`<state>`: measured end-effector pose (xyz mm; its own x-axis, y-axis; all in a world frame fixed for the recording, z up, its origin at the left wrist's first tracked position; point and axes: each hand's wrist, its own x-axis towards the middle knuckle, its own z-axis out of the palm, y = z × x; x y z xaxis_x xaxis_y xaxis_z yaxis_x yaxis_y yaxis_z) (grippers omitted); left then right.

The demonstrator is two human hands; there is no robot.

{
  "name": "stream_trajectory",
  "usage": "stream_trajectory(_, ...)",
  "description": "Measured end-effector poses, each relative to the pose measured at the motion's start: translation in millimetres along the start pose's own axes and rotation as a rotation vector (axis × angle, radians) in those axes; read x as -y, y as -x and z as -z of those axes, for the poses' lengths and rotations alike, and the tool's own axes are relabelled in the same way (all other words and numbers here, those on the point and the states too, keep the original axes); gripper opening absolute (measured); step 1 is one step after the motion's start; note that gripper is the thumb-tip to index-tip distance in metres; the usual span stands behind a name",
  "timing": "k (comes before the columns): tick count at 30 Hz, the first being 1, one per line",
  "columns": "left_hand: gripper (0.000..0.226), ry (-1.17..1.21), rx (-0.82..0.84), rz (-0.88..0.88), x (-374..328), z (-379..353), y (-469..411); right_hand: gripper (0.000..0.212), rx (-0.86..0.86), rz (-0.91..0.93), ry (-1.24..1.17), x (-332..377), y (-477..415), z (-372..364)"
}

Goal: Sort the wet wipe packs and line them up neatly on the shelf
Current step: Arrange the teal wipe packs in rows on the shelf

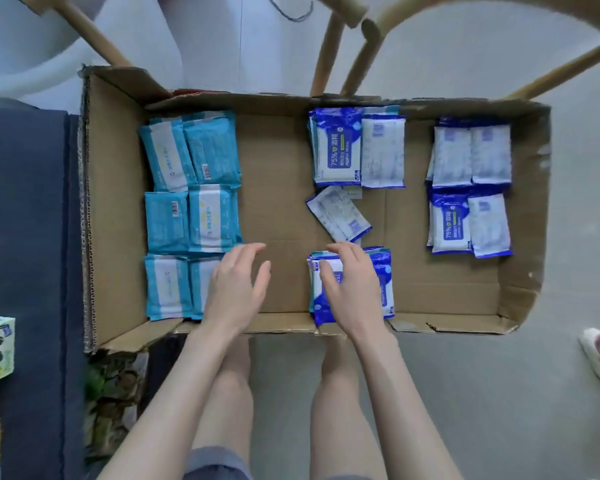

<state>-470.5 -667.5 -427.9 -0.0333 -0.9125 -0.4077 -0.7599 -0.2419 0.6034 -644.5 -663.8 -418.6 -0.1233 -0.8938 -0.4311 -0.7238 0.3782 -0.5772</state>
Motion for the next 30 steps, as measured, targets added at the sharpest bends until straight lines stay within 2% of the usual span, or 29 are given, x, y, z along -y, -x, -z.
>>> stream_trajectory(8, 0.028, 0.089, 0.058, 0.180, -76.8, -114.6, 37.6, 0.024, 0.115, -0.045, 0.038, -118.7, 12.7, 60.1)
stream_trajectory(18, 0.031, 0.184, -0.020, 0.411, -86.9, -157.9, 39.9, 0.027, 0.269, -0.083, 0.013, -155.8, -1.0, 54.5)
stream_trajectory(21, 0.038, 0.196, -0.060, 0.502, -74.6, -169.4, 28.3, 0.037, 0.255, -0.136, -0.025, -161.5, -8.9, 41.8)
stream_trajectory(26, 0.055, 0.176, -0.058, 0.625, -49.9, -194.7, 6.2, 0.070, 0.196, -0.250, -0.081, -171.7, -24.3, 13.1)
stream_trajectory(30, 0.051, 0.158, -0.084, 0.677, -38.8, -203.4, -3.9, 0.068, 0.136, -0.345, -0.094, -179.3, -37.3, 0.3)
